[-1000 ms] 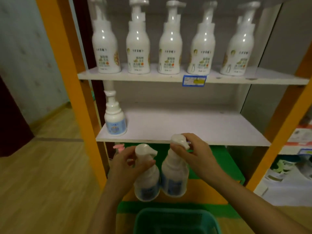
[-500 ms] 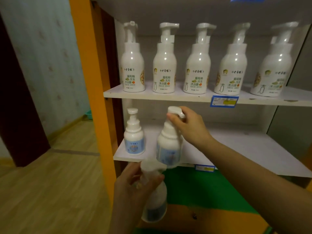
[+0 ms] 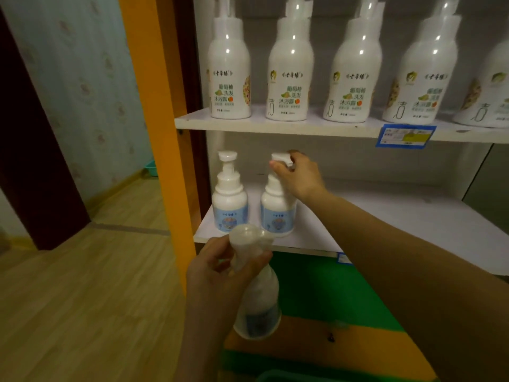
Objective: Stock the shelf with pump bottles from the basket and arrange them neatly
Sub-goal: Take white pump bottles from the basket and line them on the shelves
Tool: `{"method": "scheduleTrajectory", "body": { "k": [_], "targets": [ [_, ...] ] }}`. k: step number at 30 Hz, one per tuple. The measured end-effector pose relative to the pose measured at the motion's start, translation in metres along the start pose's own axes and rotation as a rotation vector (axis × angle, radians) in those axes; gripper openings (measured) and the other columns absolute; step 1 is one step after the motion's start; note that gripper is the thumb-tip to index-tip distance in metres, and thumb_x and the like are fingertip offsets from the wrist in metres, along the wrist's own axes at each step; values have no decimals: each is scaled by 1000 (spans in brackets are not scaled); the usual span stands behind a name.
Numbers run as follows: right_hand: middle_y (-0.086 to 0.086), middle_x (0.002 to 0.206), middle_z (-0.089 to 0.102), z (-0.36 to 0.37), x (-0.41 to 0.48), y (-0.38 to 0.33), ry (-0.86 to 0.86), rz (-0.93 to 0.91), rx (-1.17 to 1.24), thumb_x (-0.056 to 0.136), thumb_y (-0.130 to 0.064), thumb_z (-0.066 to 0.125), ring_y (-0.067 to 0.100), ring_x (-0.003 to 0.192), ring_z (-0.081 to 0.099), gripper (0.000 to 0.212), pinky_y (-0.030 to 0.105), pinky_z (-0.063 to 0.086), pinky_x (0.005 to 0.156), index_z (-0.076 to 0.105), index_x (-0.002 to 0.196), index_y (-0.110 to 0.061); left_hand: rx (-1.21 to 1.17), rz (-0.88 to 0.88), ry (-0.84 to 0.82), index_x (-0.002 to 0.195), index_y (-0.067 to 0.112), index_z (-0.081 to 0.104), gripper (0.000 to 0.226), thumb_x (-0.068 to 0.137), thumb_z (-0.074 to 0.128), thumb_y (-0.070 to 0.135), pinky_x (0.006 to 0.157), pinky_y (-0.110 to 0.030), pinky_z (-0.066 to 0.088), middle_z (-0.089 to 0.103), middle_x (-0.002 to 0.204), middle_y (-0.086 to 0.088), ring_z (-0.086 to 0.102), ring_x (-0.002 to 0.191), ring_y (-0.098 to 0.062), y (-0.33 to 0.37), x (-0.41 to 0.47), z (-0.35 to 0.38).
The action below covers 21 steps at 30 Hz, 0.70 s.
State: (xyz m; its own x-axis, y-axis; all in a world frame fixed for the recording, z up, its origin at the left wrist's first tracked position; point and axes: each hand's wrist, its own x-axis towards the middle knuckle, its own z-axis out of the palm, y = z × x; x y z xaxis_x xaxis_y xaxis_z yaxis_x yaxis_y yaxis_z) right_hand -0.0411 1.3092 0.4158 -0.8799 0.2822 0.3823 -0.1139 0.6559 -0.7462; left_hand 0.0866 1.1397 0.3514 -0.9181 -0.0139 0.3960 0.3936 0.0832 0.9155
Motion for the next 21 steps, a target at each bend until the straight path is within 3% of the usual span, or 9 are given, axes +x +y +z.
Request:
{"method": "scheduleTrajectory", "body": {
  "k": [5,8,10,12,14,16,18,21],
  "targets": [
    [13,120,60,10,6,7,50,3,87,84,-38,59,30,109,56,46,41,46,93,53,119,-8,7,-7,8,96,16,68,52,52,67,43,71,-22,53,70,90,4,63,86,-6,2,-1,2],
    [13,134,48,15,2,11,23,27,45,86,-38,56,29,121,48,57,37,39,98,40,132,-8,4,-3,-3,99,14,68,53,54,68,42,72,-23,54,71,92,1,65,86,-9,5,-3,5],
    [13,144,33,14,-18,15,143,-58,-69,89,-32,53,29,130,37,61,38,32,107,28,139,-7,-3,-15,-6,99,17,68,49,55,68,40,71,-18,55,71,94,4,64,88,-7,6,-4,7],
    [10,139,37,7,-55,23,274,-219,-14,90,-18,47,22,127,38,49,33,32,108,33,136,-7,-10,-25,-11,98,18,68,42,60,72,33,70,-13,54,71,95,6,64,88,-7,5,-5,8],
    [3,124,46,-1,-101,41,136,-245,176,85,-8,40,6,110,46,41,14,38,97,44,127,-9,-15,-30,-15,98,18,68,34,65,75,24,68,-14,54,71,92,5,65,85,-10,4,-6,9],
    [-3,121,50,-9,-146,59,-213,-114,318,82,-14,40,-5,107,47,42,3,40,86,46,123,-18,-14,-31,-22,99,16,69,34,66,74,23,67,-16,53,70,91,3,65,85,-11,4,-8,13],
    [-9,126,52,-14,-179,74,-482,-30,401,78,-22,48,-5,115,48,45,8,43,91,45,123,-29,-24,-18,-45,98,16,69,36,65,73,28,66,-15,51,70,89,3,63,82,-8,6,-11,18],
    [-25,119,55,-17,-204,83,-541,38,465,71,-23,75,-11,109,54,56,12,48,85,45,114,-41,-64,-35,-91,93,20,69,30,65,74,27,65,-12,51,70,83,10,63,77,-1,5,-14,28]
  ]
}}
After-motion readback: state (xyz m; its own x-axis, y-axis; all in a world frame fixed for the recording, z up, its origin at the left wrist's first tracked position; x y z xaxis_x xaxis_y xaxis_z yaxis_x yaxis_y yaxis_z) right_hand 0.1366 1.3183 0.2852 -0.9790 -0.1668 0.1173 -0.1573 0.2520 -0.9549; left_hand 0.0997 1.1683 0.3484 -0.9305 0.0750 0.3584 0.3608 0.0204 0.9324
